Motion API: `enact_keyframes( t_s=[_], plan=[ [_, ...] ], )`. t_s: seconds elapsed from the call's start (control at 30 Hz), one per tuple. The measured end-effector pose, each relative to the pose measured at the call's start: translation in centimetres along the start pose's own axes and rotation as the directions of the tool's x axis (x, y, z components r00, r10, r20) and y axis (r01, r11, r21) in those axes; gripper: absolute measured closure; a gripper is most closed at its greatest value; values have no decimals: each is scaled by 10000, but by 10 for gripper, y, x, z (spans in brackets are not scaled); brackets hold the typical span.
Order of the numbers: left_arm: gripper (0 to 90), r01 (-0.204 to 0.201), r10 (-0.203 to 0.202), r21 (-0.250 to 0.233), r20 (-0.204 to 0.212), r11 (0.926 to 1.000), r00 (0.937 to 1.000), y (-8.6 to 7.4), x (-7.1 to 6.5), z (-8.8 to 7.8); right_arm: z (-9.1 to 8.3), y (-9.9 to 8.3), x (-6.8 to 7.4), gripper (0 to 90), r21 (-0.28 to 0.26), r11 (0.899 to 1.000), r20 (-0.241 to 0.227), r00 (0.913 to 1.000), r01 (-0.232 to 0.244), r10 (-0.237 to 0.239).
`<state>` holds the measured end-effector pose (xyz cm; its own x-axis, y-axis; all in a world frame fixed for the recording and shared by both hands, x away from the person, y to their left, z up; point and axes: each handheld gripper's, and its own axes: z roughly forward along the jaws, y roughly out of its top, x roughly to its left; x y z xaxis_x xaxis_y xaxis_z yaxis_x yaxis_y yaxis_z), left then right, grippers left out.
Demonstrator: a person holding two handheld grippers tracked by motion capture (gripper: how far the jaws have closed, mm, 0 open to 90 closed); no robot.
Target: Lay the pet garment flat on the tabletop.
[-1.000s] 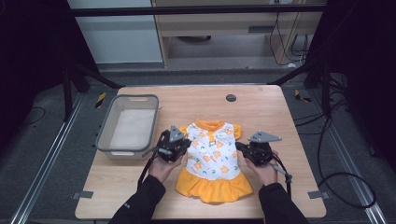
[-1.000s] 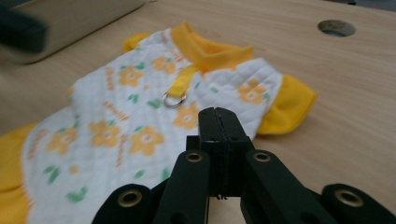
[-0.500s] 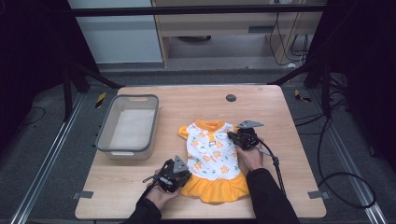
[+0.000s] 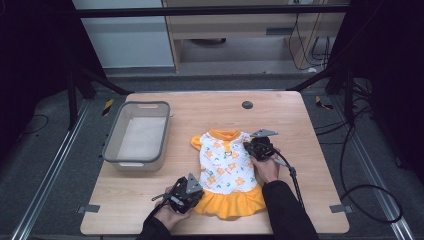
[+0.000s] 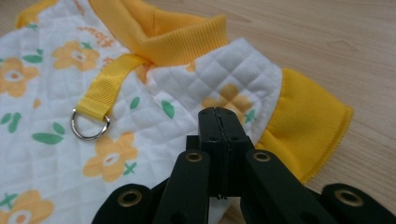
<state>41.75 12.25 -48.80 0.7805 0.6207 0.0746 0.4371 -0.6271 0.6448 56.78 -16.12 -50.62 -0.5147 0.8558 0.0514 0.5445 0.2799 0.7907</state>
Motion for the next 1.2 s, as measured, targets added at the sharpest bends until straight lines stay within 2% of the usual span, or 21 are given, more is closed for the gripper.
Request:
enact_keyframes(
  t_s=[0.07, 0.17, 0.33, 0.5, 0.6, 0.77, 0.93, 1.0, 1.07, 1.2],
  plan=[
    [814, 132, -130, -185, 107, 9997, 9999, 0, 2, -2, -6, 0, 0, 900, -249, 9996, -104, 9999, -105, 103],
    [766, 249, -252, -580, -53, 9980, 9997, 2, 4, -10, -21, 3, -2, 899, -628, 9978, -298, 9993, -225, 206],
    [680, 591, -643, -1367, -339, 9888, 9974, 1, 11, -25, -46, 6, -2, 866, -1079, 9938, -453, 9987, -274, 226],
    [577, 1011, -1112, -1639, -533, 9813, 9924, -10, 24, -33, -76, -4, -4, 817, -1385, 9900, -468, 9987, -281, 218],
    [520, 1310, -1442, -1869, -588, 9736, 9878, -17, 30, -38, -91, -12, -5, 771, -1428, 9893, -514, 9984, -297, 226],
    [414, 1420, -1572, -1956, -642, 9704, 9855, -28, 38, -44, -111, -31, -4, 669, -1214, 9919, -594, 9977, -384, 313],
    [346, 1492, -1644, -1901, -664, 9704, 9842, -42, 45, -51, -128, -45, -2, 525, -1280, 9916, -356, 9993, -183, 139],
    [309, 1613, -1764, -1913, -646, 9682, 9822, -48, 48, -54, -134, -51, -2, 459, -1294, 9914, -246, 9996, -199, 169],
    [284, 1622, -1798, -1988, -738, 9665, 9809, -54, 52, -56, -139, -57, -4, 424, -1245, 9919, -222, 9995, -257, 231],
    [247, 1724, -1962, -1938, -1111, 9658, 9743, -63, 60, -60, -147, -70, -10, 358, -1120, 9927, -85, 9990, -453, 446]
  ],
)
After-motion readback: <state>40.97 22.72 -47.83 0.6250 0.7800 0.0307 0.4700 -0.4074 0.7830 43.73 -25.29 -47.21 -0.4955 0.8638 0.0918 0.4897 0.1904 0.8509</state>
